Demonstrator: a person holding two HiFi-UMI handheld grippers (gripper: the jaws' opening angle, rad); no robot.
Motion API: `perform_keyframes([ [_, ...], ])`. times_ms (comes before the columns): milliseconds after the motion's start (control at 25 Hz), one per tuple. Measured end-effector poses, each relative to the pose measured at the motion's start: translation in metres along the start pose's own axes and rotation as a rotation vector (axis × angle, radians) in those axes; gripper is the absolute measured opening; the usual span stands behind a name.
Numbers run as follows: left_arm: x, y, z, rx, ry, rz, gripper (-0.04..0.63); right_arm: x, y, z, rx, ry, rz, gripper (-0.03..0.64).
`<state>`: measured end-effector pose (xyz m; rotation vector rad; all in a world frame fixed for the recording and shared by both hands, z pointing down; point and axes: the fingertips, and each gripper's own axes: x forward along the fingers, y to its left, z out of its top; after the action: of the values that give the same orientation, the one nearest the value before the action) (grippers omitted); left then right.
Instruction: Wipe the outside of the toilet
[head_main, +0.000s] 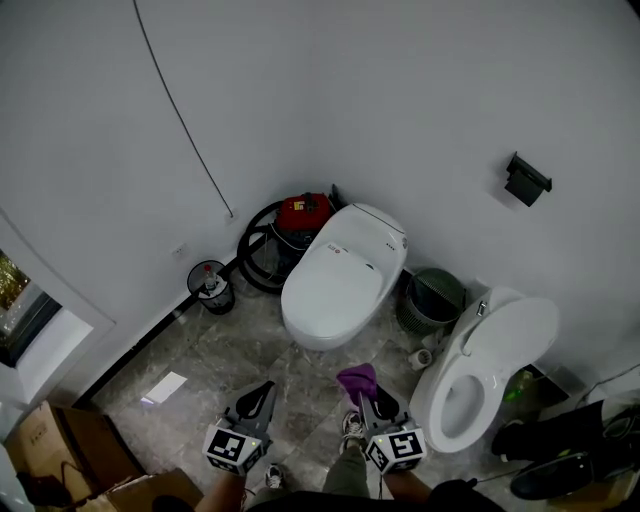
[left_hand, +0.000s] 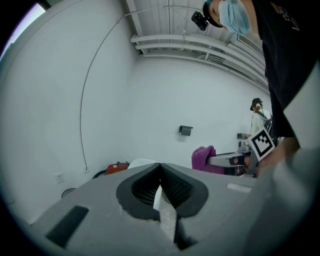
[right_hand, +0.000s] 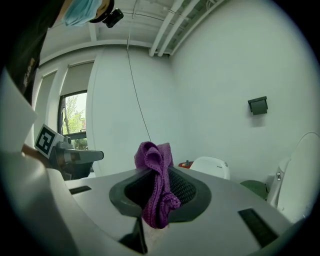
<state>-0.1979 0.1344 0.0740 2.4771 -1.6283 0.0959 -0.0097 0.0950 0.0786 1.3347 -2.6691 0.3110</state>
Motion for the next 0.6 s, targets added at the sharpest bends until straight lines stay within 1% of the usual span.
perform_keyframes([
  [80,-0.01,-0.001,0.008,-0.004,-0.002,-0.009,0.003,-0.004,0.008,0.012,-0.016,-0.019,-0.004,0.069],
  [200,-0.026,-0.004,0.019,-0.006,0.006,-0.018,0.003,-0.013,0.019,0.021,-0.004,-0.039,-0.023,0.069],
  [360,-0.046,-0.001,0.029,0.021,-0.015,-0.029,0.003,-0.022,0.043,0.033,-0.009,-0.053,-0.033,0.069],
  [600,-0.073,0.001,0.04,0.043,-0.019,-0.045,0.003,-0.034,0.068,0.042,-0.018,-0.069,-0.021,0.069],
])
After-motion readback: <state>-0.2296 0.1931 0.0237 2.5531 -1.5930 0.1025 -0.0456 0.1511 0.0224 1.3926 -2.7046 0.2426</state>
